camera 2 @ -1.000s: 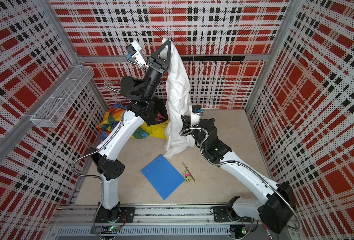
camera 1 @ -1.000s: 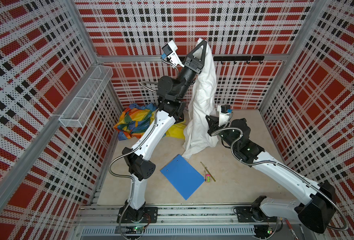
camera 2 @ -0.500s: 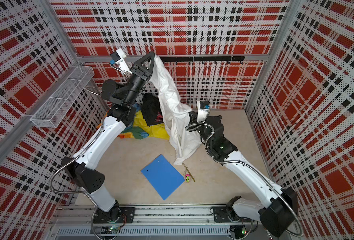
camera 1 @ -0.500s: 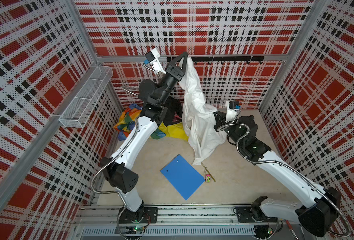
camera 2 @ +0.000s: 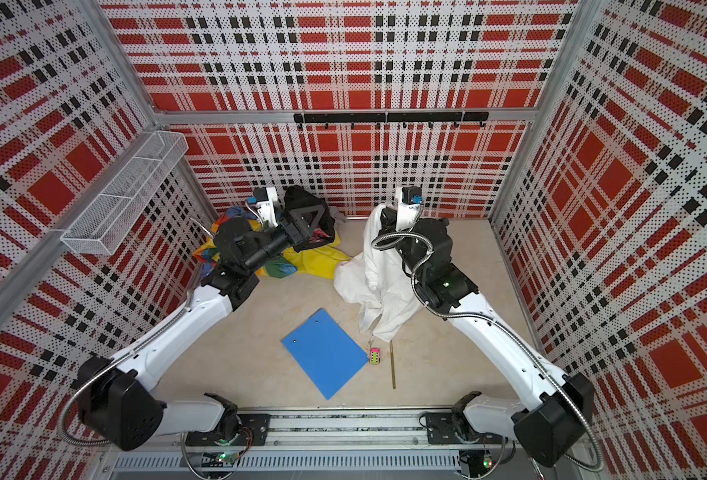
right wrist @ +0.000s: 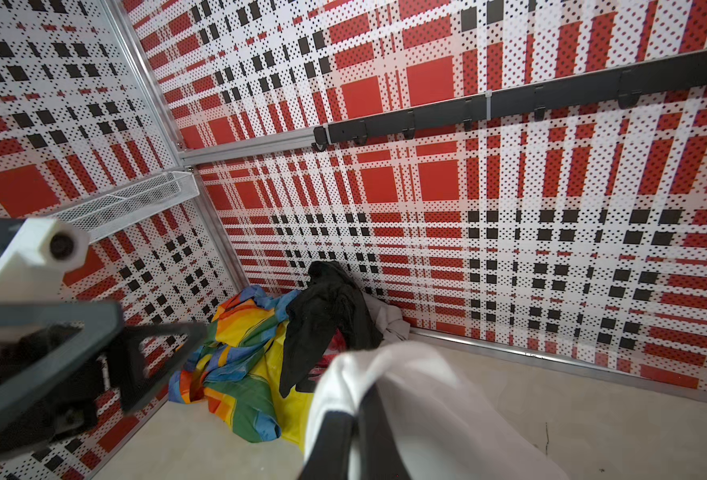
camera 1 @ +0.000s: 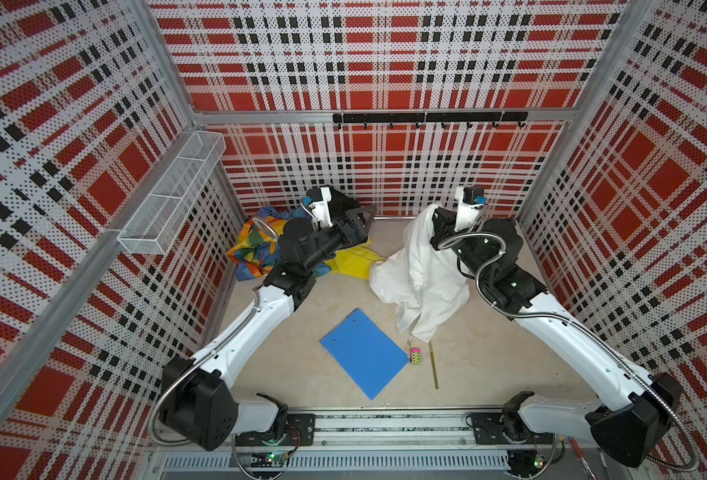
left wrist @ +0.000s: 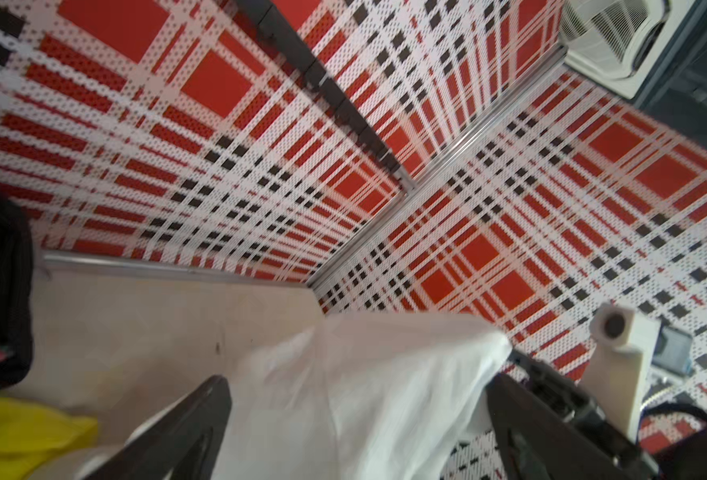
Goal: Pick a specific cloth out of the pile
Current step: 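Carry the white cloth away with the right gripper while the left withdraws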
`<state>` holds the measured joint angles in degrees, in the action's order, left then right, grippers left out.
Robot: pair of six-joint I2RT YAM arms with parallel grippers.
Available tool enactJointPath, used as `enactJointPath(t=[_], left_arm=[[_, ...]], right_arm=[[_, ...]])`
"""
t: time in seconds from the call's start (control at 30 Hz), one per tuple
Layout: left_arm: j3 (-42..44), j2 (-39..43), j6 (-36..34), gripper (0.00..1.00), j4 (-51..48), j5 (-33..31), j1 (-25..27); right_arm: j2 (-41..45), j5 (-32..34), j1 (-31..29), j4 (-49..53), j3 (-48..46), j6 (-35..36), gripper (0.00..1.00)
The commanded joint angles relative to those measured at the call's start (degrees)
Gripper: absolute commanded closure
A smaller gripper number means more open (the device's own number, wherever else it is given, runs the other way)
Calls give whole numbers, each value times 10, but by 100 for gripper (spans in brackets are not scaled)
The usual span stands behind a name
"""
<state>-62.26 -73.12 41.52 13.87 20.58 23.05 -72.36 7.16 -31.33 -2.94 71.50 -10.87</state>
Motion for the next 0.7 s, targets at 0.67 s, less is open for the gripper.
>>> enactJointPath(t=[0.67], left_arm=[[338, 413, -157, 1, -171, -54, 4]], right_arm=[[-97, 74, 75, -56, 329, 69, 100]])
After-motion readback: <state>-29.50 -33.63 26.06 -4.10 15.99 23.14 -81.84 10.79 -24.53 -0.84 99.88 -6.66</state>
